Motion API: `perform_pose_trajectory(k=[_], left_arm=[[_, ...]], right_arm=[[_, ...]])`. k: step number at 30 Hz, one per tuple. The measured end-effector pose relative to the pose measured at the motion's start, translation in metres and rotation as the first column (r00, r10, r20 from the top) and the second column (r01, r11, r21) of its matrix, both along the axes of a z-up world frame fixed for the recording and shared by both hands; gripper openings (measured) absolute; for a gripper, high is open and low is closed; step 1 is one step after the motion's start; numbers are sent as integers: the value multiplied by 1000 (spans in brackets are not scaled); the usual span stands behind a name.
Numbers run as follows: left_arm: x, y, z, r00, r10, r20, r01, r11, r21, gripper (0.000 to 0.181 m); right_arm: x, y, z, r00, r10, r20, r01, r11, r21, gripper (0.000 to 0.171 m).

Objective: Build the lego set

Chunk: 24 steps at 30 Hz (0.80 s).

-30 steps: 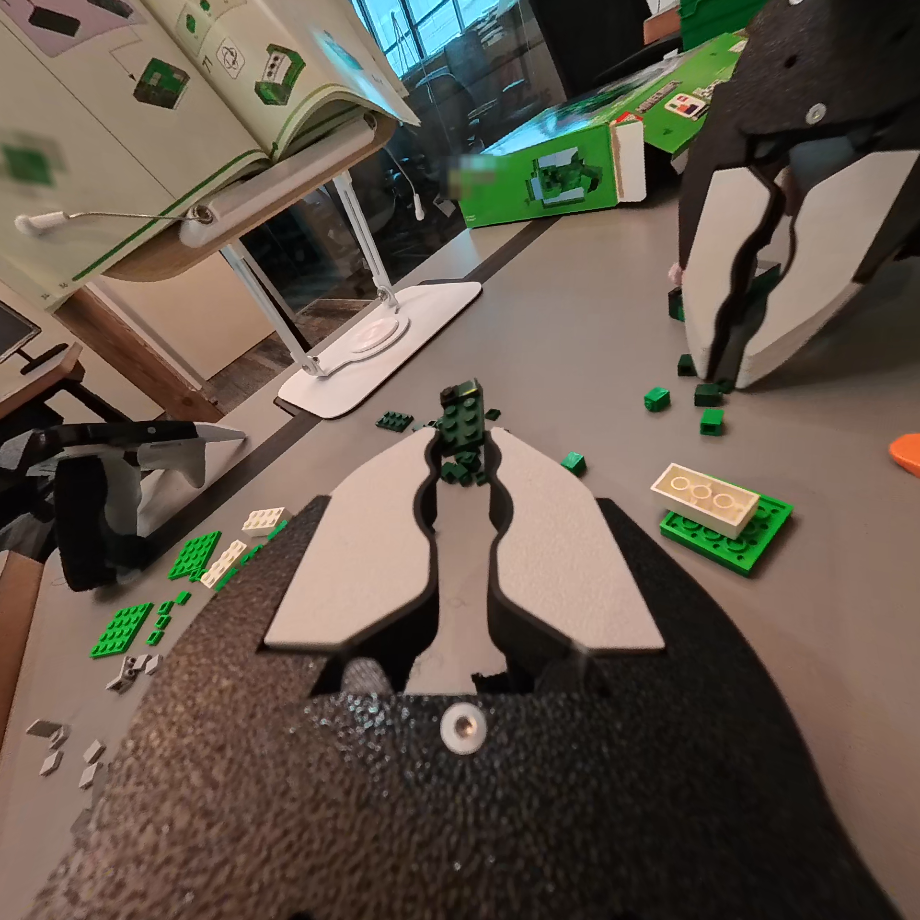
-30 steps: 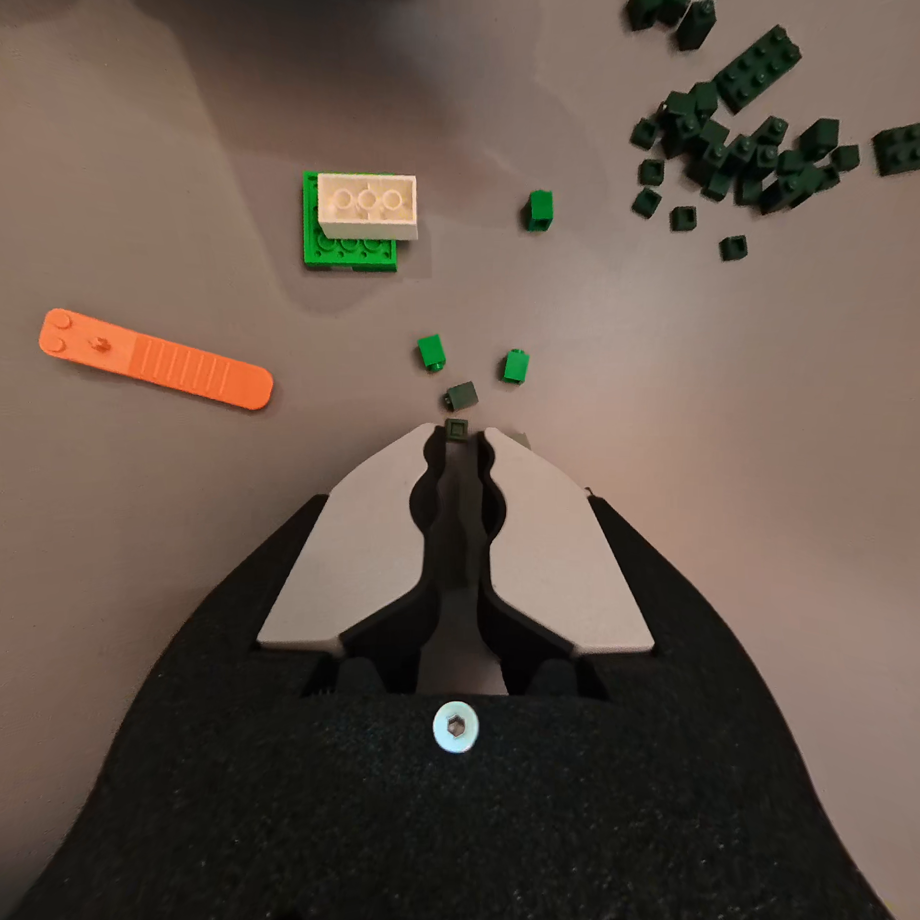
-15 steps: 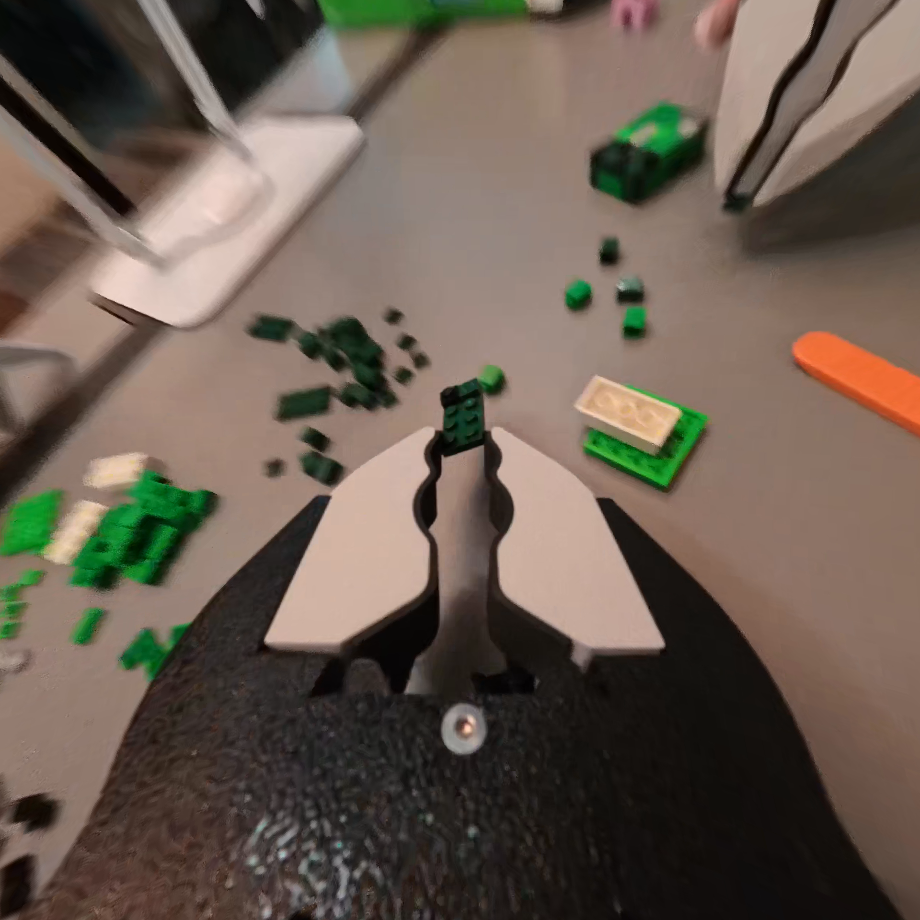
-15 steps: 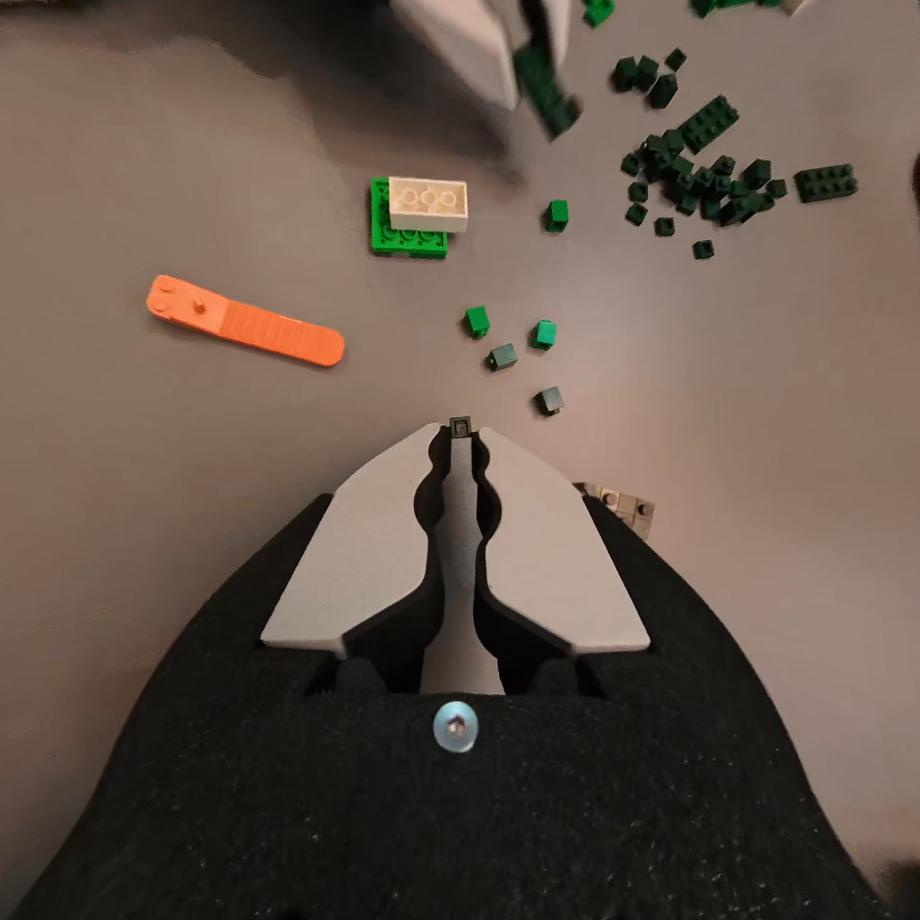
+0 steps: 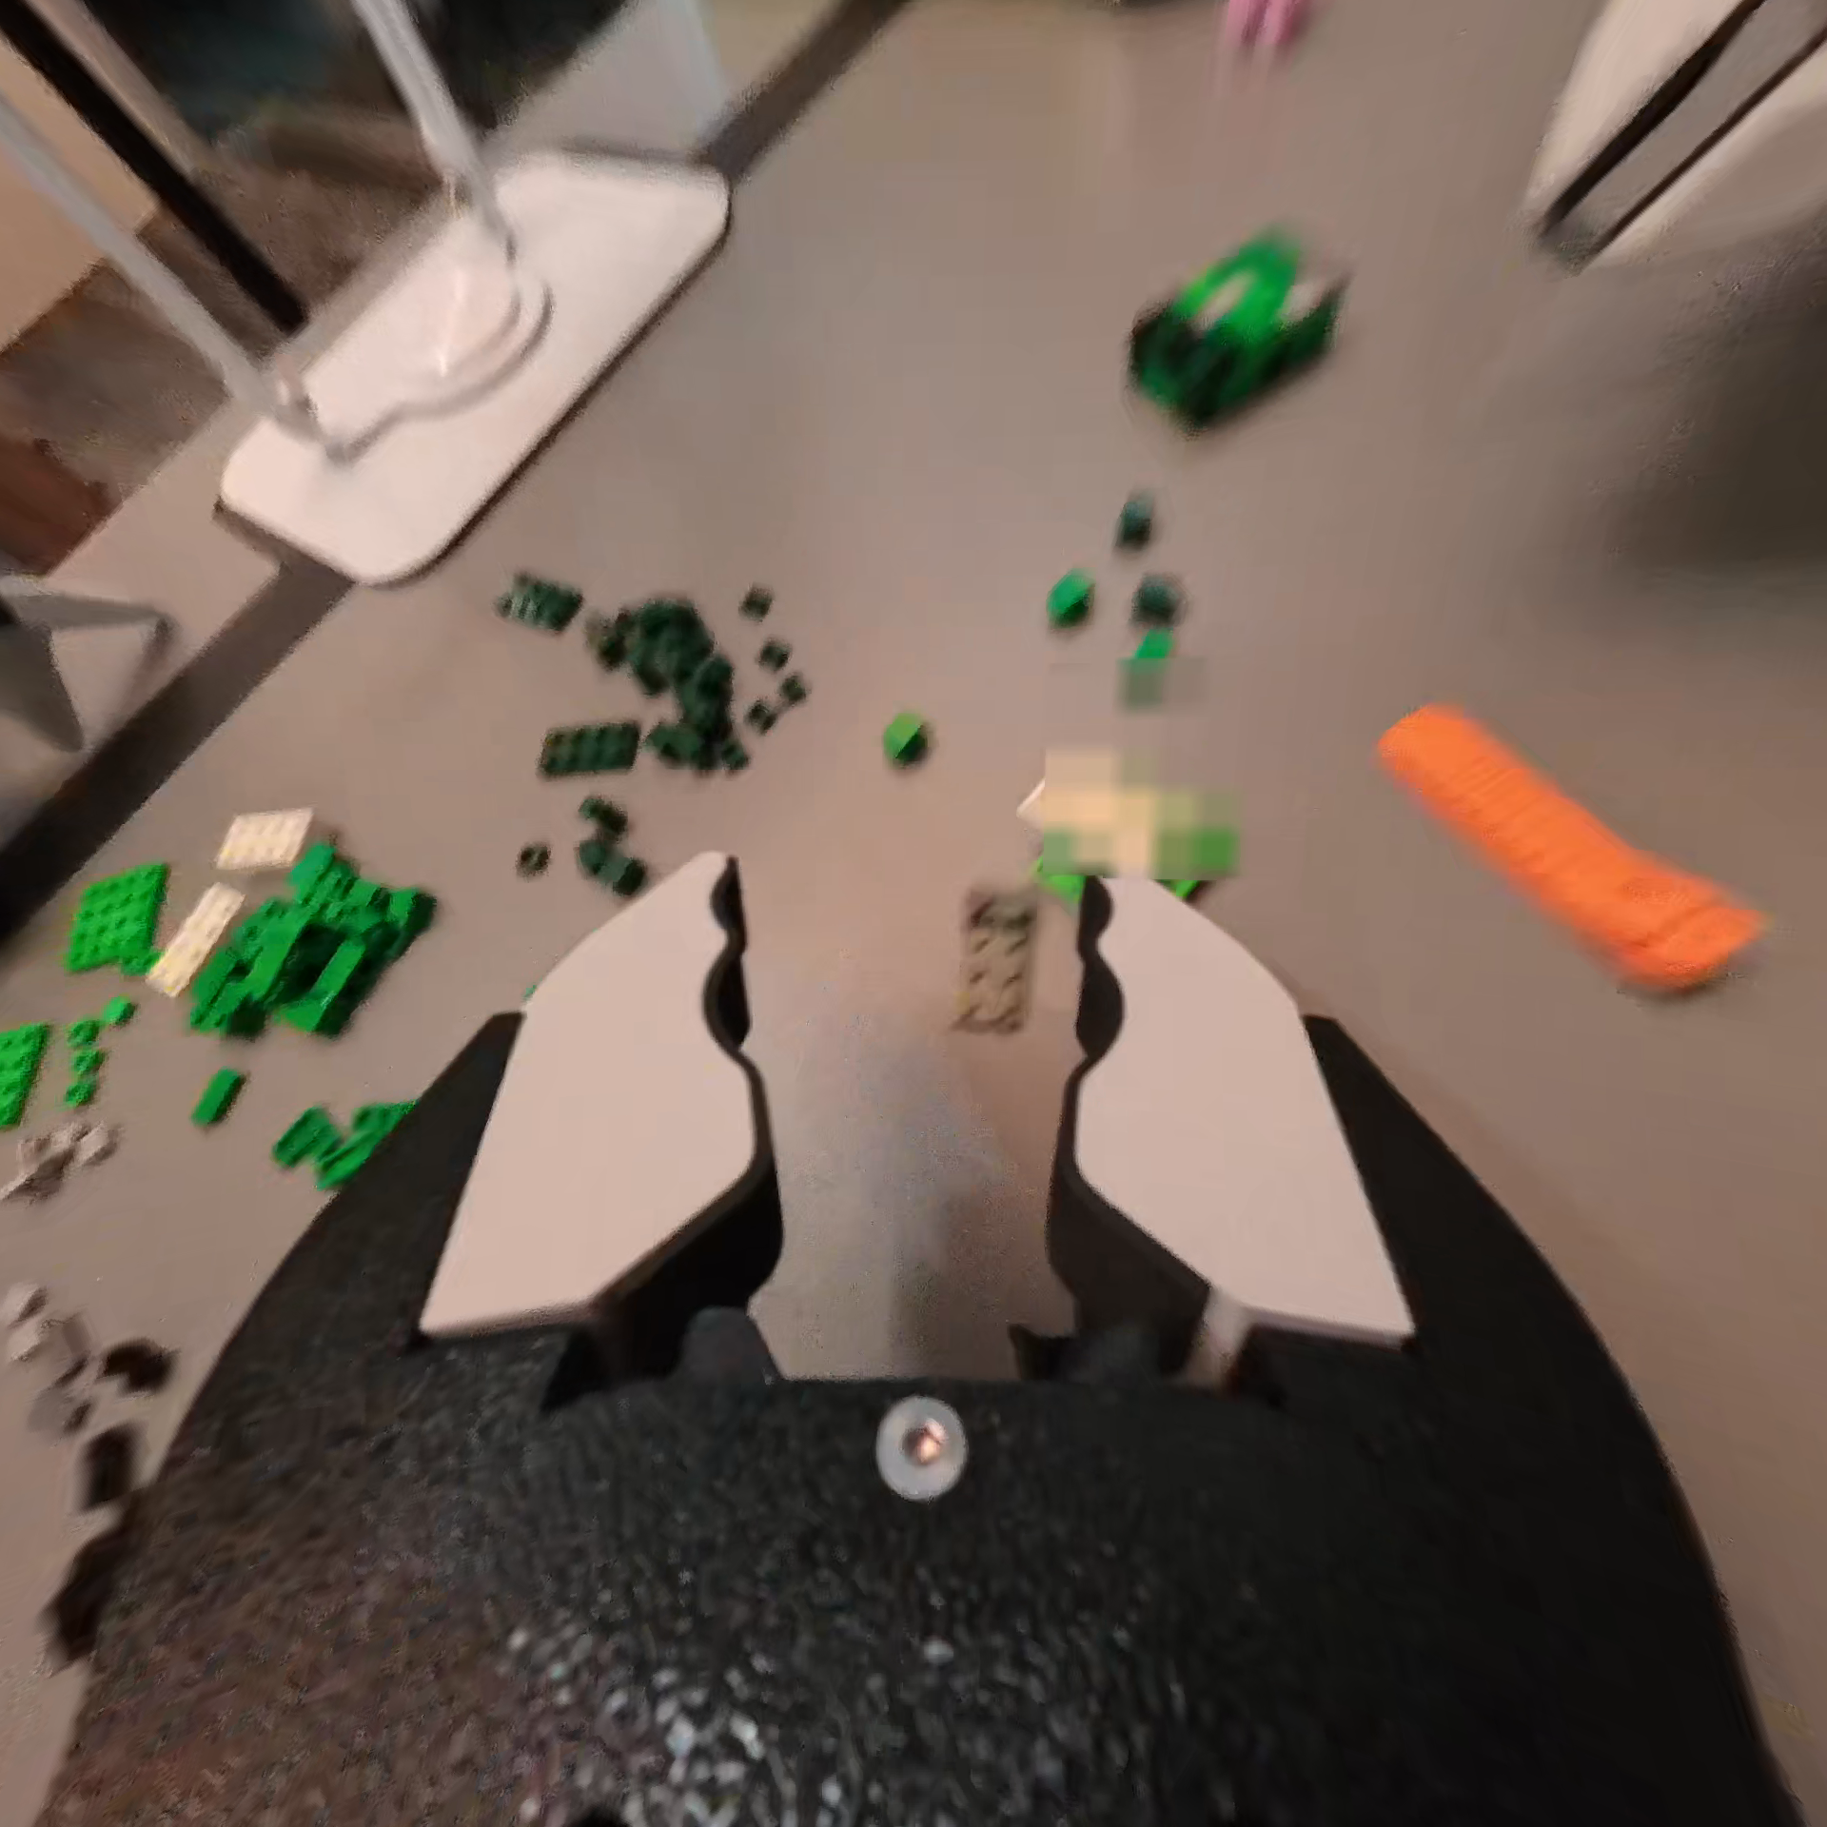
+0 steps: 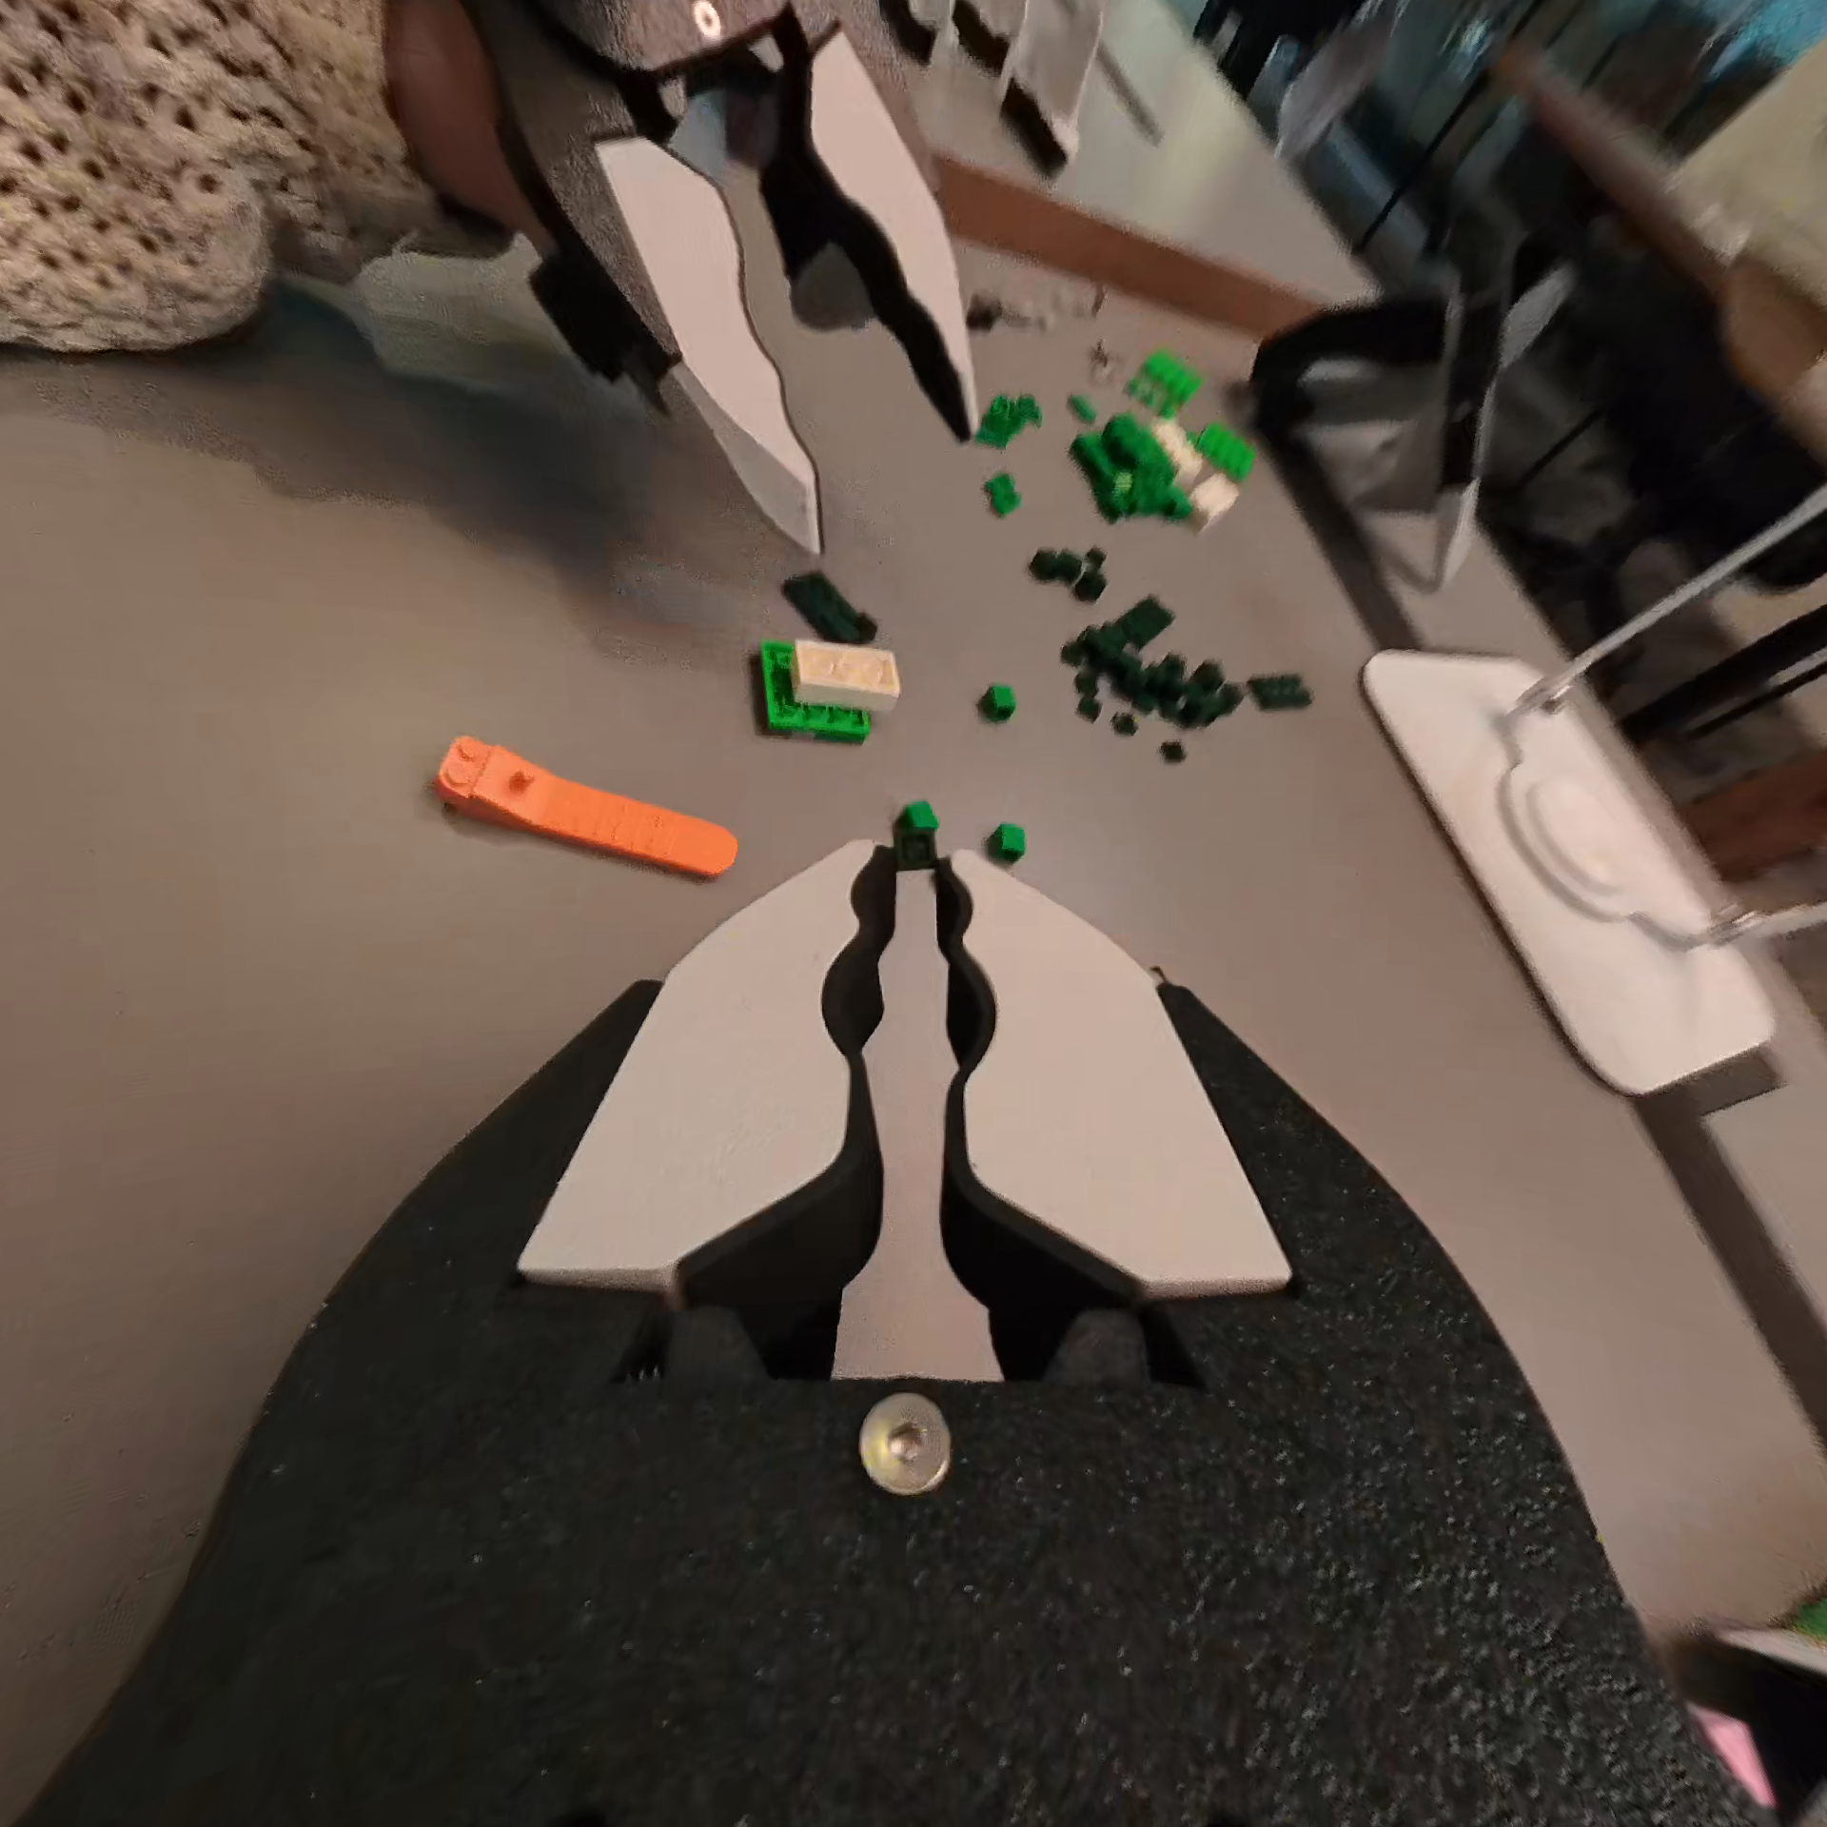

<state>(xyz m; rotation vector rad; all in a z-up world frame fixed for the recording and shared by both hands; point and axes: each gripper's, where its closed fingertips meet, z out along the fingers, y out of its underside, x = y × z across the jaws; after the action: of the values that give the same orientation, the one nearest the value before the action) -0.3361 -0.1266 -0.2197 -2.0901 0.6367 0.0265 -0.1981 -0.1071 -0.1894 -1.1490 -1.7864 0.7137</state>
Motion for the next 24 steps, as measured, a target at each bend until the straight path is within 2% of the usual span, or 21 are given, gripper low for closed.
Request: perform_pose_trajectory(k=[2,3,6,9,14,16,19,24], left_arm=[[37,-6,27,984,-73,161,62,995,73,43],[59,-10,37,957,-128,261,107,990,92,40],[112,-15,58,822,-213,529,193,977,92,34],[133,-10,68,688,-212,694,210,974,89,24],[142,-6,56,700,-189,689,242,970,20,14],[145,-7,58,674,-207,709,264,964,30,6],[146,-8,59,634,-211,744,279,960,35,6],[148,-9,59,620,-233,750,305,951,44,3]], right_arm=[[-2,-5,10,997,23,-70,-16,995,94,7],[-2,-7,13,995,30,-93,-16,989,148,7],[-4,-15,23,986,79,-149,-28,949,313,7],[-4,-22,28,979,121,-167,-37,899,436,7],[-4,-26,28,973,134,-190,-12,847,531,7],[-4,-26,27,971,139,-195,-8,834,552,7],[-4,-28,26,969,150,-196,-13,824,567,7],[-4,-28,25,968,157,-195,-7,796,605,7]])
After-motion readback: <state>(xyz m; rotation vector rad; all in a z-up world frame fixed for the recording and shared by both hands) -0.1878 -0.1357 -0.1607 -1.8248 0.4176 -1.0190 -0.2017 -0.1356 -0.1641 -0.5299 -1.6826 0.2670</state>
